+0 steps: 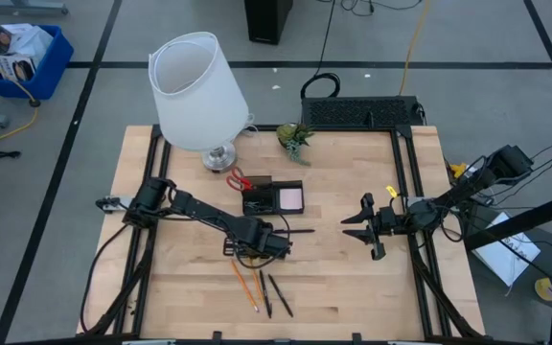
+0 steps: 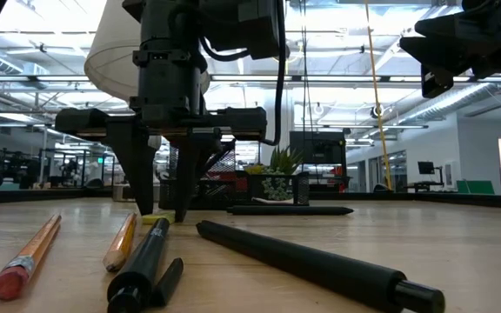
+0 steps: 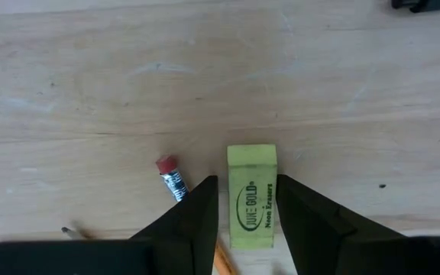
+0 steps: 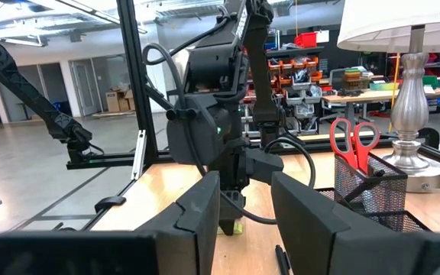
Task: Pick and place office supplies into organizer
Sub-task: Put the eraser into the black desk organizer
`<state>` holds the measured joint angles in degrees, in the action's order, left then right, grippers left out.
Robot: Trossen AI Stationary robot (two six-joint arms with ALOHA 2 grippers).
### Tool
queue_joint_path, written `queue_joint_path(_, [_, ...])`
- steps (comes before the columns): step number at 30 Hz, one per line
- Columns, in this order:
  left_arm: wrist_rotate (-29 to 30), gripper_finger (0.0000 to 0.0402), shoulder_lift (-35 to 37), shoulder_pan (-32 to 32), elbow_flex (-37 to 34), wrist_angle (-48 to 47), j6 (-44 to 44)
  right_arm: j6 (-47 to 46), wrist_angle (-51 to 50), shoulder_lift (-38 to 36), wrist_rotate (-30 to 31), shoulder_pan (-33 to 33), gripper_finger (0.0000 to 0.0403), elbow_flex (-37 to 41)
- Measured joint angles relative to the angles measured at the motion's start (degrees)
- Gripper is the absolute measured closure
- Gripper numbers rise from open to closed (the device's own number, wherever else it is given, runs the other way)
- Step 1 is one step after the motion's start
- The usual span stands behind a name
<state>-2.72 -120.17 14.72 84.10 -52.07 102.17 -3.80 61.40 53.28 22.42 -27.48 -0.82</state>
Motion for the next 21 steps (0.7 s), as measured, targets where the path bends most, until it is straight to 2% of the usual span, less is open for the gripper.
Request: queue_joint_path(21, [0.38,0.0266,-0.14,0.0,-0.12,0.38,0.09,-0.01,-0.01,0.0,0.0,0.02,0.0286,0.02])
